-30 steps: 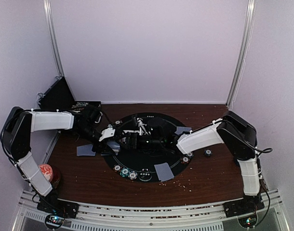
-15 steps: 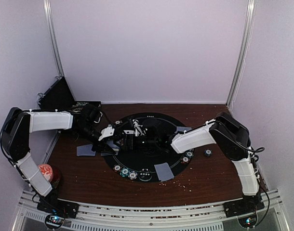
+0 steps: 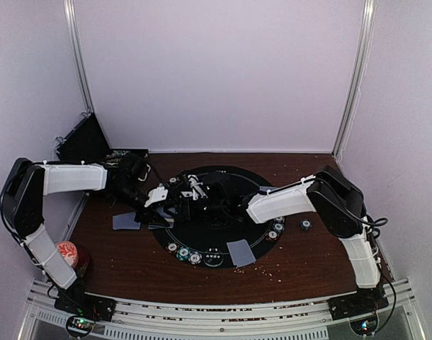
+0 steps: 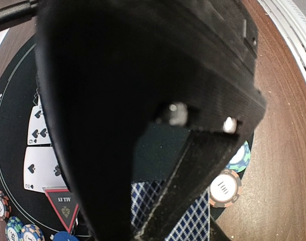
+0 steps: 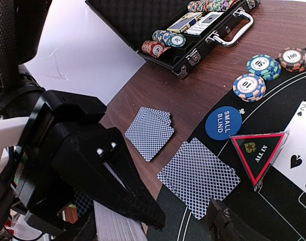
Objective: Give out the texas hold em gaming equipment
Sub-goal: Pick up the poker card from the face-down deck piles.
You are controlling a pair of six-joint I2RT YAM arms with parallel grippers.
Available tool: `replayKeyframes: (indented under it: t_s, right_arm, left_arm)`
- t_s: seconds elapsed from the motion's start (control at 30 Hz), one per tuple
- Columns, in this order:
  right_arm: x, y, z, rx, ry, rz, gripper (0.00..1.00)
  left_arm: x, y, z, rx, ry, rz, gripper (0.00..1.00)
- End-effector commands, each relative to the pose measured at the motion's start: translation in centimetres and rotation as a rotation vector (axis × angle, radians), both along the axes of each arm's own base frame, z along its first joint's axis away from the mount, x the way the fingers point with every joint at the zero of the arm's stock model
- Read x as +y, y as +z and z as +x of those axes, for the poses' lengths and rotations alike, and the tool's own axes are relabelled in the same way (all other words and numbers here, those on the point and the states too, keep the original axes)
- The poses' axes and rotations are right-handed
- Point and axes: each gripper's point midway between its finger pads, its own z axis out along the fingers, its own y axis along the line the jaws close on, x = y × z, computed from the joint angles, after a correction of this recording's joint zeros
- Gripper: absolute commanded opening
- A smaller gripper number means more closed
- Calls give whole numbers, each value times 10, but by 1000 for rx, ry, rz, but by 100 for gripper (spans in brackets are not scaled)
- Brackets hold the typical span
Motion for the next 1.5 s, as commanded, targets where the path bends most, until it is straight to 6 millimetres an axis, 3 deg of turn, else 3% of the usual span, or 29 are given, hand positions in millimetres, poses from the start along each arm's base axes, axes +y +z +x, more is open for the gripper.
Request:
replayKeyframes:
  t_s: [0.0, 0.3, 0.6, 0.77, 1.13, 1.3, 1.47]
  right_arm:
    - [-12, -23, 25, -29, -95, -103, 66]
    - [-41, -32, 46, -36, -153, -140, 41]
    - [-51, -23, 52, -84, -175, -204, 38]
    - [-56, -19, 52, -89, -189, -218, 31]
    - [-63, -10, 51, -100, -192, -223, 29]
    - [-63, -8, 48, -98, -176, -217, 36]
    - [-59, -5, 44, -91, -145, -204, 36]
  left_arm:
    - [-7, 10, -13, 20, -62, -47, 42]
    - [-6, 9, -17, 20, -76, -46, 42]
    - [-5, 4, -17, 37, -84, -33, 43]
    - [-5, 3, -16, 38, -81, -29, 47]
    - [-5, -2, -14, 44, -75, -16, 47]
    - [-5, -5, -13, 48, -74, -10, 47]
    - [-5, -5, -13, 48, -74, -10, 47]
